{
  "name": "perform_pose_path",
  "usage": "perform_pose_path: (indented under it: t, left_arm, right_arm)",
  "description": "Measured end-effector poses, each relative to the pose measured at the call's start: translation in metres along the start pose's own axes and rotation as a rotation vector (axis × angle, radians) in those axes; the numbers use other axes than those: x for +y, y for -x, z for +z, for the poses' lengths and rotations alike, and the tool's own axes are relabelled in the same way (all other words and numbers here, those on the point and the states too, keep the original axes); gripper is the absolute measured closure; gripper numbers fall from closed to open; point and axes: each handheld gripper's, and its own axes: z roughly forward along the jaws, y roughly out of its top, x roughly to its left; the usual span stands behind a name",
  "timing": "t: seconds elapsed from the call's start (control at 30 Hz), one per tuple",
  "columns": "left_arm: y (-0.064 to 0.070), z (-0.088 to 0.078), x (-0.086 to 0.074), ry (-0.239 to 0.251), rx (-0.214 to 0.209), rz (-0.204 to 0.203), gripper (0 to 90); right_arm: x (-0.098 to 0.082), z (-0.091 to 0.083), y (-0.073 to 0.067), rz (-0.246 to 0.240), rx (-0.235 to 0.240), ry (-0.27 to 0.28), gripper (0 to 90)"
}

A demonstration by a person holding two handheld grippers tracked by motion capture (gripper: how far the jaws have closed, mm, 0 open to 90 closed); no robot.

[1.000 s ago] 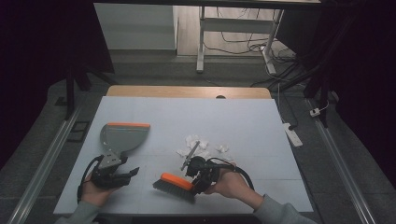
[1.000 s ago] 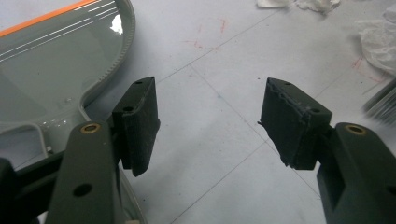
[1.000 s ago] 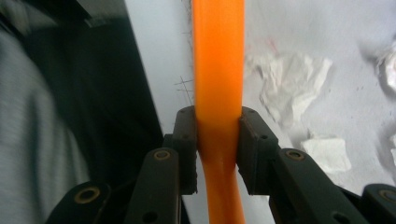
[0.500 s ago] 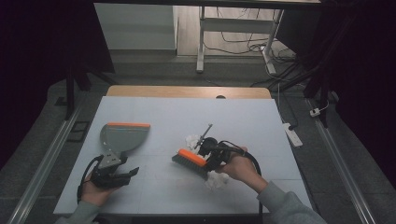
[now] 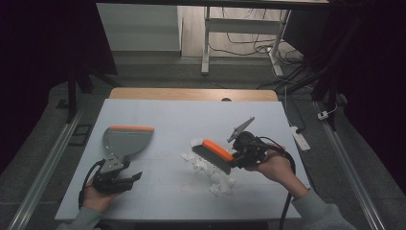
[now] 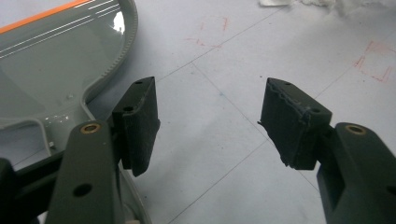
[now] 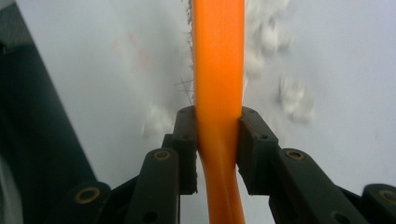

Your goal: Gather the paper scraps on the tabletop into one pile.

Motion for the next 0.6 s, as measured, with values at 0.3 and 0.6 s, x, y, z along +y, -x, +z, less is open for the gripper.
perform_pose_path:
  t: [0.3, 0.6]
  left_arm:
    - [0.002, 0.002, 0.001, -0.006, 0.000, 0.006, 37.5]
    - [0.005, 0.003, 0.002, -0.005, -0.001, 0.006, 37.4]
  right_arm:
    - [-0.031, 0.034, -0.032, -0.247, 0.117, -0.223, 70.9]
    - [-0.006, 0.051, -0.026, -0.318, 0.041, -0.244, 70.8]
